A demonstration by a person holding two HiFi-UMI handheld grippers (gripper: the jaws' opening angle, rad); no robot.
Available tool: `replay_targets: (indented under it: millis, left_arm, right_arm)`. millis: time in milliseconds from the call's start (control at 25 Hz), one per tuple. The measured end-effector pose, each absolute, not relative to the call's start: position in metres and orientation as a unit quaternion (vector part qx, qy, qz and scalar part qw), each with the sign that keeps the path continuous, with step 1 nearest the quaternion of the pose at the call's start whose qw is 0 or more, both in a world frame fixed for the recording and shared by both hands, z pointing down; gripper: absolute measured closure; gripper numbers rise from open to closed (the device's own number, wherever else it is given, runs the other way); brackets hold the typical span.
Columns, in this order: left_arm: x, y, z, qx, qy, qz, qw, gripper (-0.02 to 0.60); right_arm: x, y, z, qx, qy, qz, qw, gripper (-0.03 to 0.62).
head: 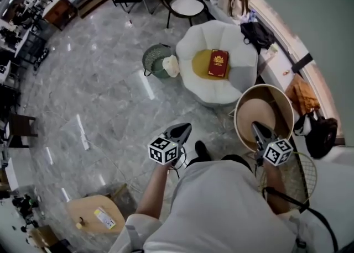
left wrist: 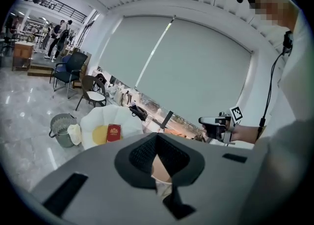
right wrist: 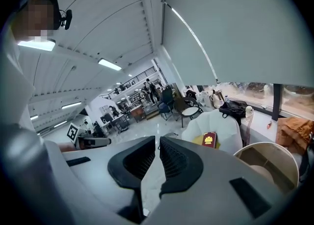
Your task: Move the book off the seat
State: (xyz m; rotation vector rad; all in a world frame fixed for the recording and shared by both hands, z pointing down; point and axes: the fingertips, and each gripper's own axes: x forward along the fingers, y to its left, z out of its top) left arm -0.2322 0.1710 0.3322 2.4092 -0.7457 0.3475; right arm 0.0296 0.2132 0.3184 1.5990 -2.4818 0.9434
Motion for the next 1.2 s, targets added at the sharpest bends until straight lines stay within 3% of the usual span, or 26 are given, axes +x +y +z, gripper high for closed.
replay_targets:
  millis: [480, 1200]
  left_arm:
    - [-0.249, 0.123, 0.34, 0.912, -0.249, 0.129, 0.299, 0.58]
    - [-0.196, 0.033, 0.365, 0.9, -0.253, 0.157, 0.318, 0.58]
  right_arm:
    - [0.002, 0.17, 0.319, 0.539, -0.787, 0.301, 0.021, 0.543]
    - [0.034, 0.064, 0.353, 0.515, -0.788, 0.336, 0.032, 0.543]
